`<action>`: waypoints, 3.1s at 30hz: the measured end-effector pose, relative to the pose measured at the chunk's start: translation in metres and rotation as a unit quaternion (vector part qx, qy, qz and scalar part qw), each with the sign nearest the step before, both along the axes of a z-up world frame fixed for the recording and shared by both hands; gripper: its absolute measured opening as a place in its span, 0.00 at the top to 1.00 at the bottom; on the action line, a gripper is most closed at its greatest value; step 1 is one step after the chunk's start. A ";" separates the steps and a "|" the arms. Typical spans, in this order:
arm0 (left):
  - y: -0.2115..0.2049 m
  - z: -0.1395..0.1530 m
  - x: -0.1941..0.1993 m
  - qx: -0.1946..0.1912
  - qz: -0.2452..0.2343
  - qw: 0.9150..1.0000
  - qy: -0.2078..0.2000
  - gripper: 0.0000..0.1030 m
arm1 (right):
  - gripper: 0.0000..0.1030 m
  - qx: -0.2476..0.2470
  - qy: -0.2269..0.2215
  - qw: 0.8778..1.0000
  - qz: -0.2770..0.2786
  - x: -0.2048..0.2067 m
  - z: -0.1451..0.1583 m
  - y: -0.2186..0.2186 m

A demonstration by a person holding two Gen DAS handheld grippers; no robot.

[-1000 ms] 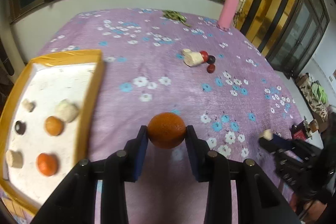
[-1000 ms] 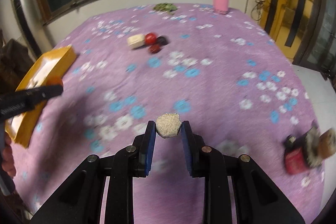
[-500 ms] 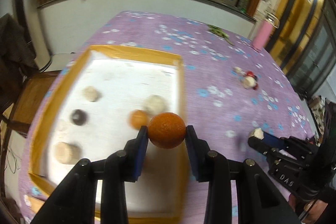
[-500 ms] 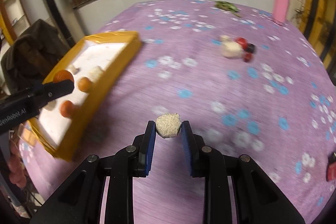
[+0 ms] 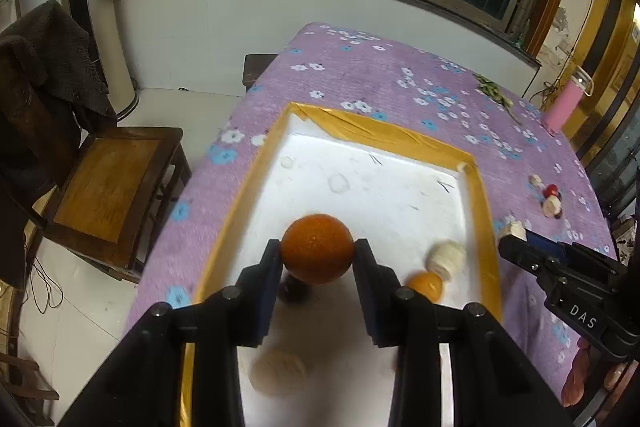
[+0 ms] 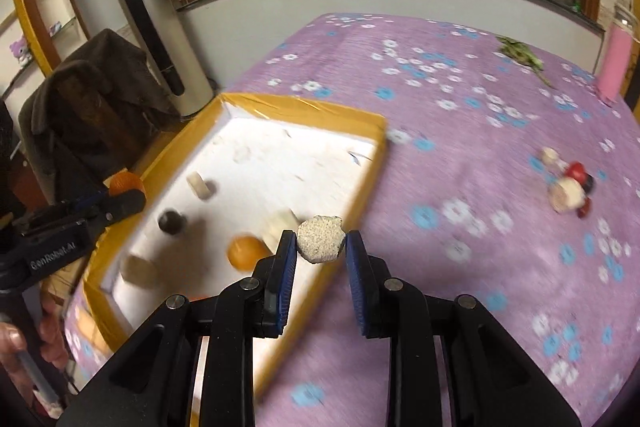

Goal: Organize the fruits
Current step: 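Carry the mandarin and cake piece into the tray and open both tools, then move both tools back toward the remaining fruit on the bedspread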

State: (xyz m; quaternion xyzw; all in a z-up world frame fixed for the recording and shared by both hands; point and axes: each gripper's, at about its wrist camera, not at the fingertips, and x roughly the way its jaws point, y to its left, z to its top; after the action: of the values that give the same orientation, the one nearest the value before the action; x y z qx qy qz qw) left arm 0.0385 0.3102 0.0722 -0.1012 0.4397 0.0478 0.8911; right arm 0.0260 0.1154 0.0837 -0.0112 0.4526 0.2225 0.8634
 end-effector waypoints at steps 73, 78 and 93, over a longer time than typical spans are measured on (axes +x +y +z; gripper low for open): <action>0.014 0.007 -0.102 0.057 0.094 0.992 -0.055 0.06 | 0.51 -0.080 -0.018 0.996 0.038 -0.102 -0.021 0.004; 0.014 0.000 -0.122 0.052 0.114 0.991 -0.053 0.06 | 0.47 -0.077 -0.025 0.996 0.043 -0.115 -0.018 -0.003; -0.011 0.002 -0.138 0.068 0.129 0.988 -0.051 0.06 | 0.47 -0.069 -0.033 0.995 0.058 -0.115 -0.012 -0.020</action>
State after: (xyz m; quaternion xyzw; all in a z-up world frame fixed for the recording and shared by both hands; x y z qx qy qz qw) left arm -0.0998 0.2993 0.0747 -0.0986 0.3728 0.1863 0.9037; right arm -0.0894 0.0957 0.0719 -0.1042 0.4368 0.2398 0.8607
